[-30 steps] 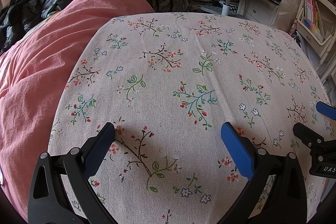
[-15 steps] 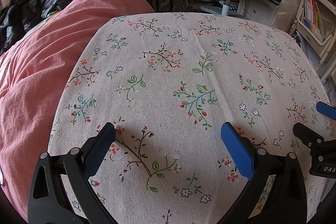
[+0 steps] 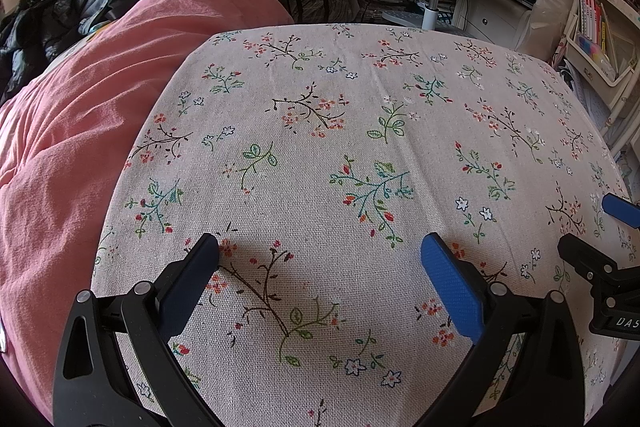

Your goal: Collect trash

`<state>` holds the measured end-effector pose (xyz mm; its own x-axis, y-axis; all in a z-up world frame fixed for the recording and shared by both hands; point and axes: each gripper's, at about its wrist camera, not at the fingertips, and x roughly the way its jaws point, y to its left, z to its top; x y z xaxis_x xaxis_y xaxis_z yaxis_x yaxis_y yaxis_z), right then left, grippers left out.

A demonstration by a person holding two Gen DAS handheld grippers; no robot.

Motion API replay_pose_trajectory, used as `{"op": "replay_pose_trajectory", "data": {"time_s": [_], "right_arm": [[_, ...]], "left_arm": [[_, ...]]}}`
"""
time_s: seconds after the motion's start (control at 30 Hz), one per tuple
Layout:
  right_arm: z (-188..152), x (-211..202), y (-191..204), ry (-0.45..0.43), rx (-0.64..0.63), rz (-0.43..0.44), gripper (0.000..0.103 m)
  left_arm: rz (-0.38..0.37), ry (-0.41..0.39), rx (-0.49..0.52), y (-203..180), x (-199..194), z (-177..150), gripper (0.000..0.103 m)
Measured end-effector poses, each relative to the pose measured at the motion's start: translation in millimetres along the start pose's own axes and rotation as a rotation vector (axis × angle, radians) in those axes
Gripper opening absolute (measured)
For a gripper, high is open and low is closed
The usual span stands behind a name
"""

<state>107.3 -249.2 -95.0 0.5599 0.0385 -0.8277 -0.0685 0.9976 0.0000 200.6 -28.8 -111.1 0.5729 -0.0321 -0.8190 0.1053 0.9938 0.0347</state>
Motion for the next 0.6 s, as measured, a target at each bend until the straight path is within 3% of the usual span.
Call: {"op": "replay_pose_trajectory", "data": {"time_s": [0.6], "right_arm": [[1.6,0.6,-0.4,0.000,0.000,0.000,0.097]], "left_arm": [[0.000,0.000,0.000,0.1,0.0,0.0,0.097]]}}
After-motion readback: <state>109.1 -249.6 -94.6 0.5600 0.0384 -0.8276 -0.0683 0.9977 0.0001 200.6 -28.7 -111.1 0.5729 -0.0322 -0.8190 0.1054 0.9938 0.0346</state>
